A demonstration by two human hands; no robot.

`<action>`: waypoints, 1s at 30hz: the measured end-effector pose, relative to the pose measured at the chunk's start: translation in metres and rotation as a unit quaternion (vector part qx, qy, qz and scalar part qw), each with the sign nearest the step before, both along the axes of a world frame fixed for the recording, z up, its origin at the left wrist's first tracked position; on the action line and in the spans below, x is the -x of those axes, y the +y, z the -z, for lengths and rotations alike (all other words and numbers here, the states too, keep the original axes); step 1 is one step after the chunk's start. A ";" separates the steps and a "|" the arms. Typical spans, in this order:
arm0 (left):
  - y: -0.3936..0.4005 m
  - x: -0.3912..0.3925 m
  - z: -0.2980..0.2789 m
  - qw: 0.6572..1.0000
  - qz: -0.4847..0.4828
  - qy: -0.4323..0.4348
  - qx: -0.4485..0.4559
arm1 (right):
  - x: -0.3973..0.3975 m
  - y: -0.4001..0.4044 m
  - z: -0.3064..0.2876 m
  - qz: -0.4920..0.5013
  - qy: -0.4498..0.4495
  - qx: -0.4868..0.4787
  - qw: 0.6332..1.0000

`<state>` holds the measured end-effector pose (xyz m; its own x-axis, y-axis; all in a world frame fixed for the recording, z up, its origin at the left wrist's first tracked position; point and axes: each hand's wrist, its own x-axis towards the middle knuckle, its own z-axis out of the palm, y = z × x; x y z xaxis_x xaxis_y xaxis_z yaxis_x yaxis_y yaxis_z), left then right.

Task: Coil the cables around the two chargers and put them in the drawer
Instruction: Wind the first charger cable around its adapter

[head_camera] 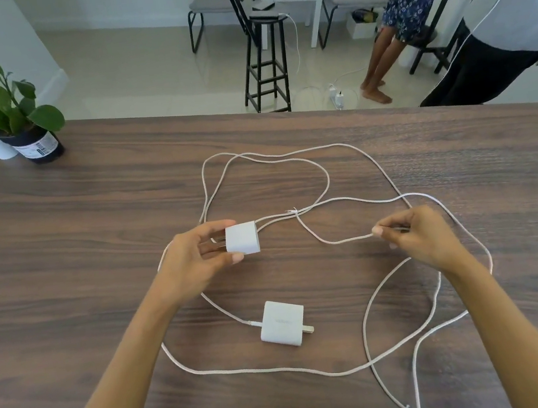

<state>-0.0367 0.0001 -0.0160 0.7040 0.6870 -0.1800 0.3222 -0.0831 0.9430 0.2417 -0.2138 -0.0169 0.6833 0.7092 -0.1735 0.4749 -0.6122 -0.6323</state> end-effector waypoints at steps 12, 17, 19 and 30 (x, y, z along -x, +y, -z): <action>-0.018 -0.019 0.026 1.000 -0.026 0.005 0.008 | 0.032 0.028 0.002 -0.079 -0.055 0.073 0.993; -0.015 -0.016 0.023 0.999 -0.043 -0.002 -0.004 | 0.051 0.062 0.015 -0.053 -0.047 0.005 0.998; -0.014 -0.014 0.021 0.999 -0.054 -0.005 -0.002 | 0.061 0.077 0.023 -0.028 -0.038 -0.028 0.999; -0.014 -0.004 0.020 0.999 -0.052 -0.008 0.000 | 0.080 0.120 0.044 0.064 -0.055 -0.107 0.991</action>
